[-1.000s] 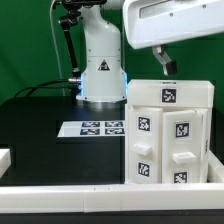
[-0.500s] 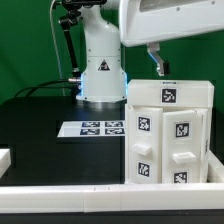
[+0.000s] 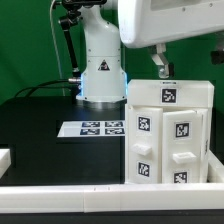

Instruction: Assemble cabinet

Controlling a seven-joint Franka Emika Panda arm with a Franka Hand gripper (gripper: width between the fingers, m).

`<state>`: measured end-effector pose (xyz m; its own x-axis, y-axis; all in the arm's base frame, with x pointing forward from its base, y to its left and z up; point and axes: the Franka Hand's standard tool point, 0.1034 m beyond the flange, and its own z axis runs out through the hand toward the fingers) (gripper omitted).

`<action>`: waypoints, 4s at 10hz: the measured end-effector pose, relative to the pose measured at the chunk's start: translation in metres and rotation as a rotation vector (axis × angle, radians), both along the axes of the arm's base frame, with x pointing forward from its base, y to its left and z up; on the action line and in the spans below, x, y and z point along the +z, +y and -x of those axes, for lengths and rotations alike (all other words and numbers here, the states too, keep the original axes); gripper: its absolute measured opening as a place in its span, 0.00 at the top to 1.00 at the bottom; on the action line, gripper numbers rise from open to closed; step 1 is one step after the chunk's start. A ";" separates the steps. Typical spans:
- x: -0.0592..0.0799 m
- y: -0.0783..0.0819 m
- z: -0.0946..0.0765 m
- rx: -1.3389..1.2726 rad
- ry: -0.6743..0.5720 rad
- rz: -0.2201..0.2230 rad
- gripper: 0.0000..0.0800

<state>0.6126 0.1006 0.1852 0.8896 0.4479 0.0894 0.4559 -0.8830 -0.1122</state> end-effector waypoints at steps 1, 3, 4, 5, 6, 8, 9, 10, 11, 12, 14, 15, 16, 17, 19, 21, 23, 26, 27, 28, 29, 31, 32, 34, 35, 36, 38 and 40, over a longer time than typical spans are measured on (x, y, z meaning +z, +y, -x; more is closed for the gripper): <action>0.000 -0.001 0.000 0.051 -0.007 0.004 0.00; -0.003 -0.006 0.002 0.301 -0.031 0.016 0.00; -0.003 -0.011 0.002 0.428 -0.045 0.032 0.00; -0.003 -0.014 0.002 0.527 -0.055 0.046 0.00; -0.004 -0.015 0.003 0.624 -0.065 0.058 0.00; -0.008 -0.016 0.003 0.752 -0.098 0.083 0.00; -0.010 -0.017 0.004 0.843 -0.117 0.095 0.00; -0.012 -0.019 0.005 0.882 -0.119 0.098 0.00; -0.014 -0.024 0.006 0.975 -0.122 0.106 0.00; -0.016 -0.026 0.007 1.070 -0.132 0.111 0.00; -0.021 -0.029 0.010 1.064 -0.128 0.108 0.00; -0.022 -0.031 0.010 1.061 -0.125 0.107 0.00; -0.023 -0.033 0.010 1.053 -0.123 0.107 0.00; -0.024 -0.035 0.010 1.044 -0.121 0.107 0.00; -0.025 -0.039 0.010 1.022 -0.117 0.106 0.16; -0.025 -0.041 0.010 1.017 -0.116 0.106 0.31; -0.025 -0.041 0.010 1.017 -0.116 0.106 0.30; -0.025 -0.041 0.010 0.990 -0.114 0.106 0.30; -0.025 -0.041 0.010 0.990 -0.114 0.106 0.30; -0.025 -0.041 0.010 0.983 -0.113 0.105 0.30; -0.025 -0.041 0.010 0.877 -0.103 0.102 0.30; -0.025 -0.041 0.011 0.665 -0.087 0.098 0.30; -0.025 -0.041 0.012 0.572 -0.080 0.096 0.30; -0.025 -0.040 0.012 0.368 -0.060 0.089 0.30; -0.025 -0.040 0.012 0.292 -0.052 0.086 0.30; -0.025 -0.037 0.011 0.176 -0.047 0.082 0.30; -0.024 -0.034 0.011 -0.015 -0.028 0.074 0.30; -0.024 -0.033 0.010 -0.133 -0.017 0.068 0.30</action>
Offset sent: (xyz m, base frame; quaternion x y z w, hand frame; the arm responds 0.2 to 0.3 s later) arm -0.0063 -0.0084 -0.0014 0.0141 -0.0210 -0.3040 0.9524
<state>0.6021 0.0675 0.1612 0.9400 0.3321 0.0782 0.3361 -0.9408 -0.0436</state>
